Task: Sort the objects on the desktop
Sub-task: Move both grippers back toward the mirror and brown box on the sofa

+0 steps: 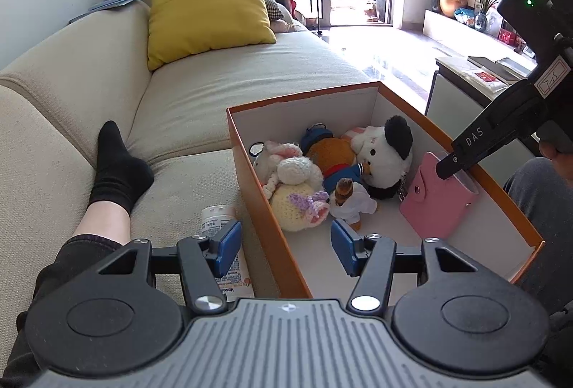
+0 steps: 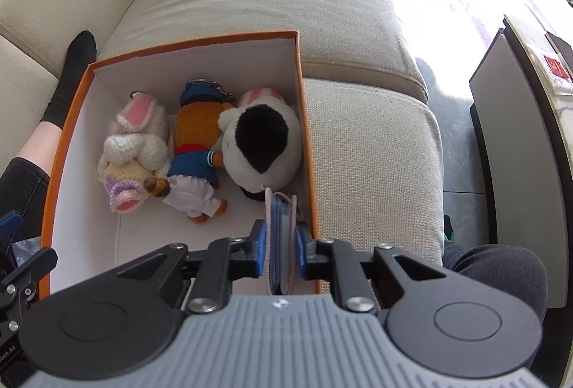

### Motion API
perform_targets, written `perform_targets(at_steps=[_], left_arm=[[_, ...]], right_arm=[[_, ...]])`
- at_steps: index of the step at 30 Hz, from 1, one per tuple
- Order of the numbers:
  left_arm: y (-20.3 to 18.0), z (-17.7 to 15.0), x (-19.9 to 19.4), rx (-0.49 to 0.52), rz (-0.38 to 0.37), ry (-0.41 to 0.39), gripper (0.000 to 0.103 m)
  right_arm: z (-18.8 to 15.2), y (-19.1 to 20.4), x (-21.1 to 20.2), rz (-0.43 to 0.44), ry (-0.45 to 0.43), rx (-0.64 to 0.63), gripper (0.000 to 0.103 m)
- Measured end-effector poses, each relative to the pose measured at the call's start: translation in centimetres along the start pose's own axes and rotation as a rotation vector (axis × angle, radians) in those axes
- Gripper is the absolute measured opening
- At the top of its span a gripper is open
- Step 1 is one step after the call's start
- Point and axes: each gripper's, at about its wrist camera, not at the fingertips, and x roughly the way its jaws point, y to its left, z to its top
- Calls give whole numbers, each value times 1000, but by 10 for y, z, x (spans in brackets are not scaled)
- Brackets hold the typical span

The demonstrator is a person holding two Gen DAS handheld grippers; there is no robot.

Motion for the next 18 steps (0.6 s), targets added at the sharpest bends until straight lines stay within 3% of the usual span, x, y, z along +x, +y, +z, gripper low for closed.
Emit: perform_targets(at_steps=[10,18], left_arm=[[10,-4,-19,-46,-4,-17,65],[46,-18,-54,-138,67,13,65]], right_arm=[[-7,8,-29,12,-84,-68,22],[-24,46,-61,203,-224,-215,30]])
